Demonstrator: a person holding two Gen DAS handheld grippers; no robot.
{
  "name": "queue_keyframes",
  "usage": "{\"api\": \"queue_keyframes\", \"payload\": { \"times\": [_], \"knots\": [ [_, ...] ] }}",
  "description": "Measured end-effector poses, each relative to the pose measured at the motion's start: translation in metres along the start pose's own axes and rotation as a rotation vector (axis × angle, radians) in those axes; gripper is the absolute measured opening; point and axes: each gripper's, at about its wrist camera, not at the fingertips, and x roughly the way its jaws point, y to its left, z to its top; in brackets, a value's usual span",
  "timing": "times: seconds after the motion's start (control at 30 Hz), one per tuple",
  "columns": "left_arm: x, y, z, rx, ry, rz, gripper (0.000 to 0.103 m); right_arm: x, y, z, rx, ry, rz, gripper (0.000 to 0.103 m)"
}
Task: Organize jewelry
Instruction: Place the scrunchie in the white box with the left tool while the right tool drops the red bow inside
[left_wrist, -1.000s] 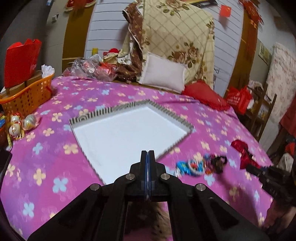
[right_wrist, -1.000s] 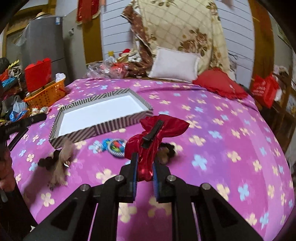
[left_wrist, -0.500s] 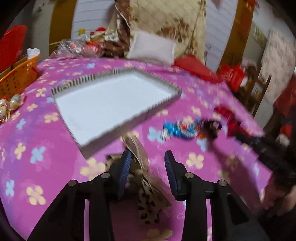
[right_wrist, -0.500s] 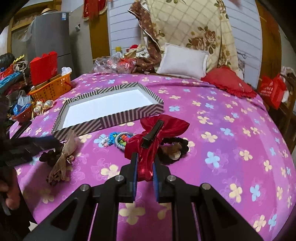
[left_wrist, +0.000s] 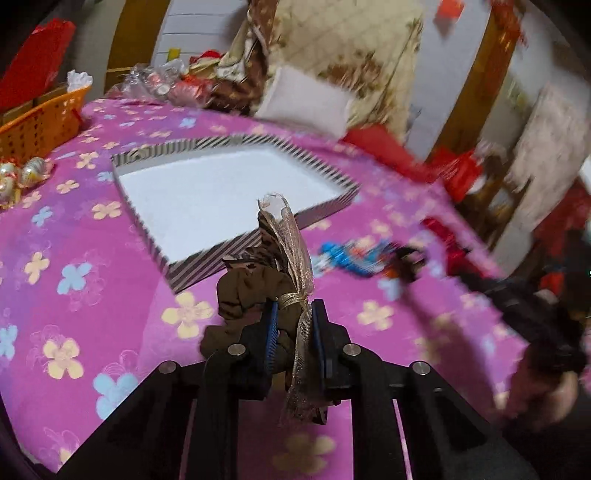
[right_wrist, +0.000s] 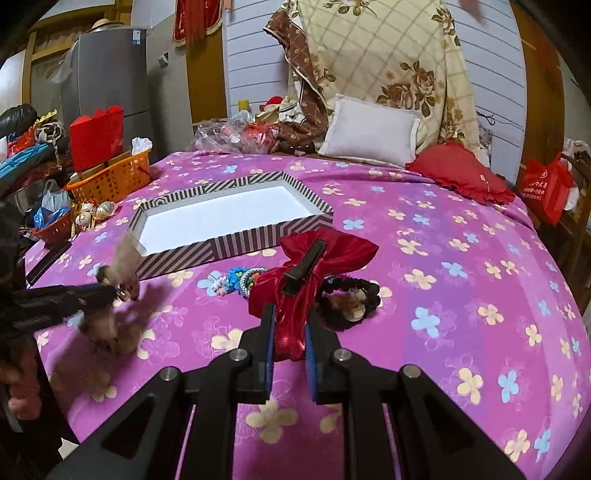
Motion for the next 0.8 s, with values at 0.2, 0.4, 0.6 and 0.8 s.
{"api": "queue_keyframes", "payload": {
  "times": [0.2,0.4,0.6,0.8],
  "knots": [
    [-0.013,-0.007,0.022,0.043,-0.083,-0.108,0.016,-0.001,0.0,0.001,0.008,-0.002,0.006,0.014],
    [-0.002,-0.005,0.06,0.094,-0.126,-0.02,0.016,0.003,0.001,0.011,0.014,0.001,0.018,0.014],
    [0.033,0.017,0.097,0.092,-0.111,0.168,0.017,0.016,0.011,0.046,-0.049,-0.009,0.019,0.014],
    [0.066,0.056,0.09,0.006,-0.024,0.298,0.017,0.062,0.024,0.067,-0.054,0.037,0.056,0.014]
  ]
}}
